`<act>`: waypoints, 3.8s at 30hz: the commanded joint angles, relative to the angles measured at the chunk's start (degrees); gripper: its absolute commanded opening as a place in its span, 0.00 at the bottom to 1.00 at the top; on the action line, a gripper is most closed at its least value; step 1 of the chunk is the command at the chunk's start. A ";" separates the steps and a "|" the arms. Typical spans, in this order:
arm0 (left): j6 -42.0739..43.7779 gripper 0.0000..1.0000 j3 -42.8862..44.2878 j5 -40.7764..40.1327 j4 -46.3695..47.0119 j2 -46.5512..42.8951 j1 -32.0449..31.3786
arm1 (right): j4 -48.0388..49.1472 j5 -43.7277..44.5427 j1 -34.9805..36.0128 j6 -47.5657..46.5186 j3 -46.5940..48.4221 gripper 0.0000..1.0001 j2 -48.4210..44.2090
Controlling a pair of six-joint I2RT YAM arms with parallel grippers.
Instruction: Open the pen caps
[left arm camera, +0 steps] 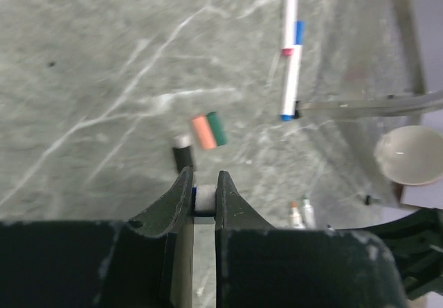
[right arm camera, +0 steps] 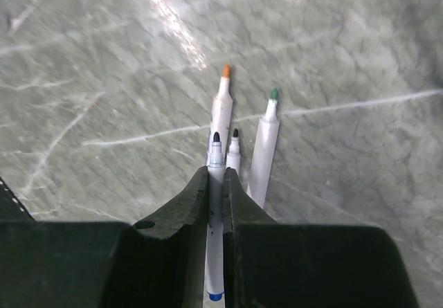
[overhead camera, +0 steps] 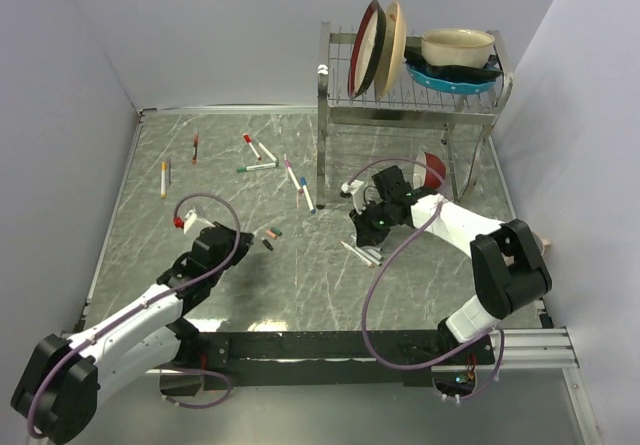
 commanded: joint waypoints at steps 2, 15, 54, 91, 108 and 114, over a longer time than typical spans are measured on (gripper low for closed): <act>-0.49 0.08 -0.78 2.61 2.61 3.51 1.01 | -1.58 4.41 0.21 -0.42 2.64 0.00 2.94; -0.66 0.19 1.42 5.51 5.43 16.16 1.54 | -0.97 5.29 0.30 0.90 3.09 0.08 5.05; 34.57 0.93 29.93 22.38 -3.69 25.38 20.43 | -6.41 -5.34 0.30 -7.18 3.35 0.35 -9.27; 5.49 0.65 98.27 3.67 -54.07 83.58 20.17 | -5.98 -6.05 0.30 -9.20 2.21 0.37 -15.43; 10.05 0.59 98.81 1.29 -58.20 87.90 20.70 | -5.80 -5.70 0.30 -9.03 1.94 0.35 -15.60; 13.57 0.34 89.94 1.90 -54.26 82.90 21.57 | -5.89 -5.87 0.21 -9.20 2.03 0.35 -15.51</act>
